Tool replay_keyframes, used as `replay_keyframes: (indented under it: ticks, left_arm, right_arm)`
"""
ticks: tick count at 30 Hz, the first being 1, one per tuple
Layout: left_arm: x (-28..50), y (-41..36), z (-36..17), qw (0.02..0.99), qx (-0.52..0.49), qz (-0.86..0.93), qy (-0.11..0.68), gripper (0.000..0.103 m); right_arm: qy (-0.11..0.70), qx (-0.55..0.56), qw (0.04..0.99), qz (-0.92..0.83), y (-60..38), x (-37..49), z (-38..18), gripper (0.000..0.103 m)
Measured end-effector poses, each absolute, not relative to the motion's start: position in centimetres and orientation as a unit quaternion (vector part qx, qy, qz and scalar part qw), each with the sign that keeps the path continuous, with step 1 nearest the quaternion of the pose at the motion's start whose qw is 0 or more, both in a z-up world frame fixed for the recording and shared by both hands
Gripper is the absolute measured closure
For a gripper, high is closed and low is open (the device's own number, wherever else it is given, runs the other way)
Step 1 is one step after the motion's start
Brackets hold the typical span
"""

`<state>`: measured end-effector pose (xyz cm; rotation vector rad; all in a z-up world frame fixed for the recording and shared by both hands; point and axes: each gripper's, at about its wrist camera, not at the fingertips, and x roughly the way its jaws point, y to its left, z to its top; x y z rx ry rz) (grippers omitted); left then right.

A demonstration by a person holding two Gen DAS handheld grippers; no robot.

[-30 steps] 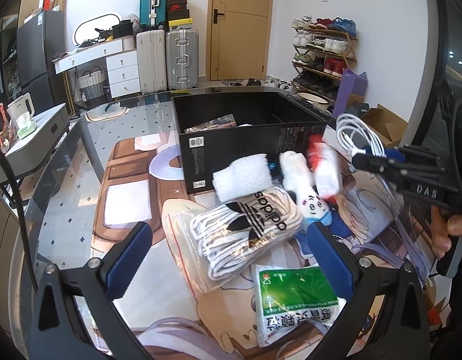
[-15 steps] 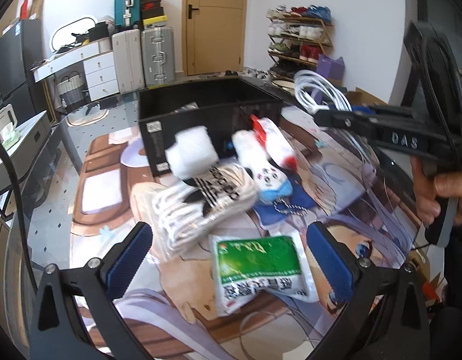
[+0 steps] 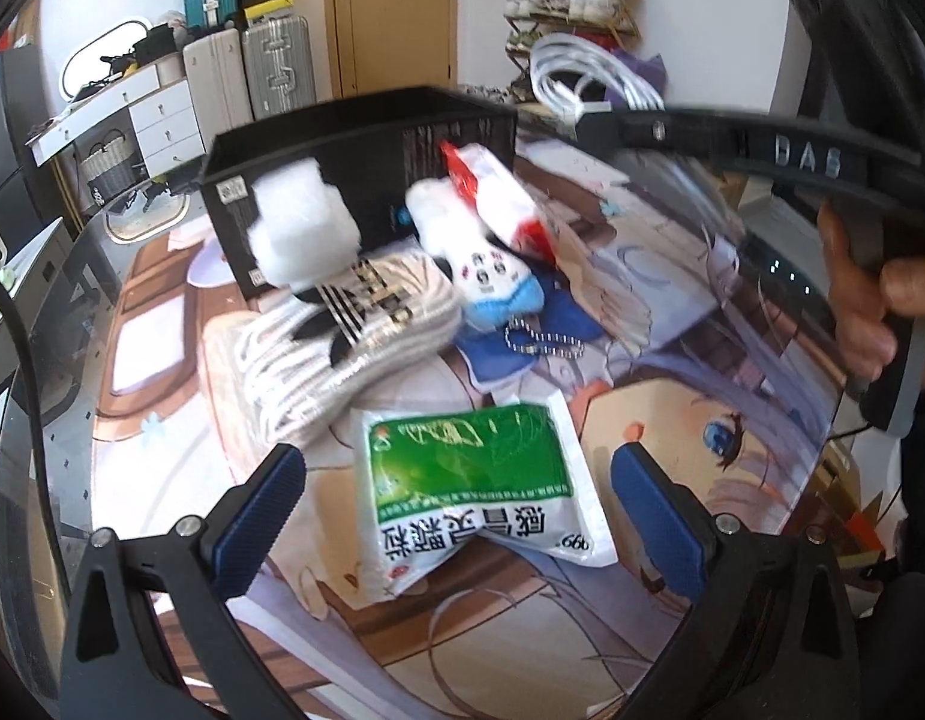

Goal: Organize soft objects
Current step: 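Lift the cable with the right tool while the left tool grasps the green-and-white packet, then lift the green-and-white packet with the left tool while the right tool holds the cable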

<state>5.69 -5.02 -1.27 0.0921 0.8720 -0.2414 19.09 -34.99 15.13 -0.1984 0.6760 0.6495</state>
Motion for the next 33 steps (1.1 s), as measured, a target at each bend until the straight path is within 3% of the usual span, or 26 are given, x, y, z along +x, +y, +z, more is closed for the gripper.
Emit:
replay_keyframes:
  ticks: [3,7,11,33]
  left_arm:
    - [5.6,-5.3,-1.3,0.898,0.047,-0.124,0.420,0.012]
    - [5.1,-5.9,-0.9,0.899,0.055,-0.142,0.411,0.041]
    - [4.6,-6.0,-0.6,0.898,0.052,-0.154,0.408,0.053]
    - [3.9,-0.3,6.4,0.936,-0.026,-0.141,0.322,0.056]
  right_arm:
    - [0.325,-0.095,0.888,0.312,-35.0,19.0,15.2,0.073]
    - [0.324,-0.095,0.888,0.313,-35.1,19.0,15.3,0.073]
    - [0.322,-0.096,0.888,0.314,-35.1,19.0,15.4,0.073]
    - [0.290,-0.065,0.891,0.343,-35.6,18.1,17.4,0.073]
